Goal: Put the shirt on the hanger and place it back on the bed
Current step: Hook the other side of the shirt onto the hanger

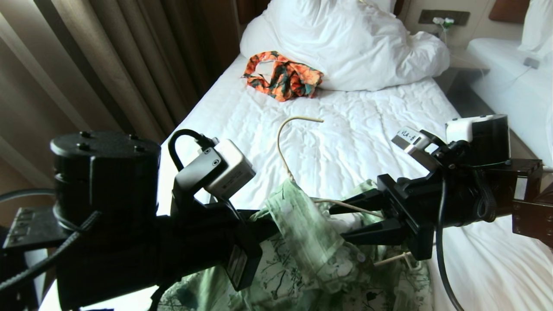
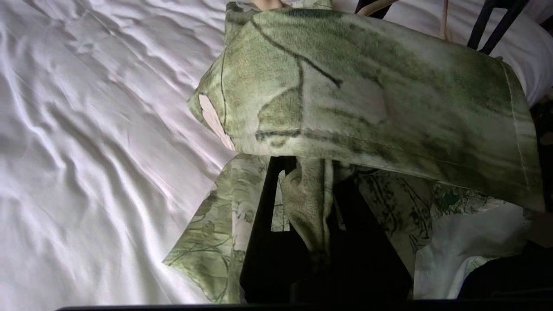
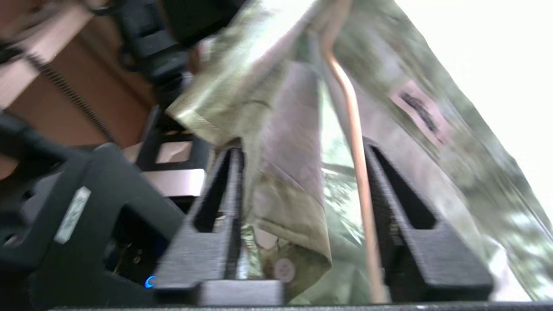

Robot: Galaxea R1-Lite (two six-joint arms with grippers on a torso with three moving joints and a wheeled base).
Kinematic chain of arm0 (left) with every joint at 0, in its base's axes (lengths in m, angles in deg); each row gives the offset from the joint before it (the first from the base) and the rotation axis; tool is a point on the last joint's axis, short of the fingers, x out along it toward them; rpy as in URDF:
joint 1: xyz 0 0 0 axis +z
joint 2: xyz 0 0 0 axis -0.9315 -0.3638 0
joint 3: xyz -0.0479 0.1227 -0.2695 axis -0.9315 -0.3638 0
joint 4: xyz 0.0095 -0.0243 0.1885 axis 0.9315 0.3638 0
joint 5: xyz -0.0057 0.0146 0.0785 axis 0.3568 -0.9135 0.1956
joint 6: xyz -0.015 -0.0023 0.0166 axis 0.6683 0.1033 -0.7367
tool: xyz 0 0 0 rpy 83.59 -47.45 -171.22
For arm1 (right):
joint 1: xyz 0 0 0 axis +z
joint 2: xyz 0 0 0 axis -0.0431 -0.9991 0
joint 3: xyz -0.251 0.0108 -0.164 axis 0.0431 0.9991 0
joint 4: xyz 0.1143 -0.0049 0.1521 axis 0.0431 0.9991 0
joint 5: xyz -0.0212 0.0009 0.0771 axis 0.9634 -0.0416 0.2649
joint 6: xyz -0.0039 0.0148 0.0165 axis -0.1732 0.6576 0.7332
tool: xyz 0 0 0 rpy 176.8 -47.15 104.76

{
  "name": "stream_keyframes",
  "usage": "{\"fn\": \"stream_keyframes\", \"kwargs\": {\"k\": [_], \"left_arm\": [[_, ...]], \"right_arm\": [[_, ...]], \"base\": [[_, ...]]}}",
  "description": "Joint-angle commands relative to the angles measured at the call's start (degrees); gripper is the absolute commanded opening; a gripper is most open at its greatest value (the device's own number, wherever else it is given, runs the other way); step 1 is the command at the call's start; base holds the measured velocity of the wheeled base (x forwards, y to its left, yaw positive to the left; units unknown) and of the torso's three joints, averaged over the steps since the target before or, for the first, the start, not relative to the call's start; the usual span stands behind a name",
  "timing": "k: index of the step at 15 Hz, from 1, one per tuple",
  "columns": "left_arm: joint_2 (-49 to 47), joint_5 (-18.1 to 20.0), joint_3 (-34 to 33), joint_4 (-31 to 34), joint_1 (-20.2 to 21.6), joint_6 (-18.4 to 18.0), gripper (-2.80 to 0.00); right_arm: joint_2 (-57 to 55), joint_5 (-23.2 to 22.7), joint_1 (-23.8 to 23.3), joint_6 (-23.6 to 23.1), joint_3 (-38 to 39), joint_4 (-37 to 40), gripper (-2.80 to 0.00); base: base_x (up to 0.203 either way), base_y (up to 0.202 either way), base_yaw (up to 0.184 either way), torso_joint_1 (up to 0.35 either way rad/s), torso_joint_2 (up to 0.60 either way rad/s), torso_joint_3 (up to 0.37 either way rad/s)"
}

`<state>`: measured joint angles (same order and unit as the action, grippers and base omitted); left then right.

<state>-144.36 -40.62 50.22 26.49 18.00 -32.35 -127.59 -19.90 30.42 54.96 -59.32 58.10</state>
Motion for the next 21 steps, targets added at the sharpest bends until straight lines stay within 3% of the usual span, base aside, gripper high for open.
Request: {"fn": "stream_keyframes", "kwargs": {"k": [1,4,8,10,13,14,15,17,21], "left_arm": [[0.4,-0.1,0.2,-0.7,-0.1,0.1,-2.80],[1.6,-0.1,0.3,-0.7,-0.8,0.2,-2.80],[2.5,-0.1,0.1,-0.6,-2.3,1.0,-2.80],[3.6,-0.1,0.1,-0.4,-4.2,2.6,-2.80],[4.3,-0.4,0.3,-0.5,-7.6,4.2,-2.80],[4.5,-0.4,0.2,-0.5,-8.3,4.3,-2.80],[4.9,-0.4,0.1,-0.5,-8.7,4.3,-2.80],[5.2,-0.3,0.1,-0.6,-9.1,4.4,-2.80],[6.6,-0.3,-0.7,-0.5,-10.8,4.4,-2.80]], "right_arm": [[2.1,8.0,0.0,2.4,0.2,0.2,0.00],[6.9,26.1,1.0,11.8,0.6,0.5,0.00],[9.2,38.7,-0.8,18.5,-4.6,3.5,0.00],[10.1,42.6,-2.3,22.1,-9.7,7.4,0.00],[10.1,44.7,-6.5,22.8,-16.9,19.0,0.00],[9.8,47.4,-7.3,22.9,-18.5,22.6,0.00],[9.1,51.5,-7.8,22.9,-19.4,24.3,-2.80],[7.1,55.5,-10.2,23.0,-20.2,24.6,-2.80],[0.0,55.8,-11.3,24.6,-20.7,25.7,-2.80]], "base": [[0.000,0.000,0.000,0.000,0.00,0.000],[0.000,0.000,0.000,0.000,0.00,0.000],[0.000,0.000,0.000,0.000,0.00,0.000],[0.000,0.000,0.000,0.000,0.00,0.000],[0.000,0.000,0.000,0.000,0.00,0.000],[0.000,0.000,0.000,0.000,0.00,0.000],[0.000,0.000,0.000,0.000,0.00,0.000],[0.000,0.000,0.000,0.000,0.00,0.000],[0.000,0.000,0.000,0.000,0.00,0.000]]}}
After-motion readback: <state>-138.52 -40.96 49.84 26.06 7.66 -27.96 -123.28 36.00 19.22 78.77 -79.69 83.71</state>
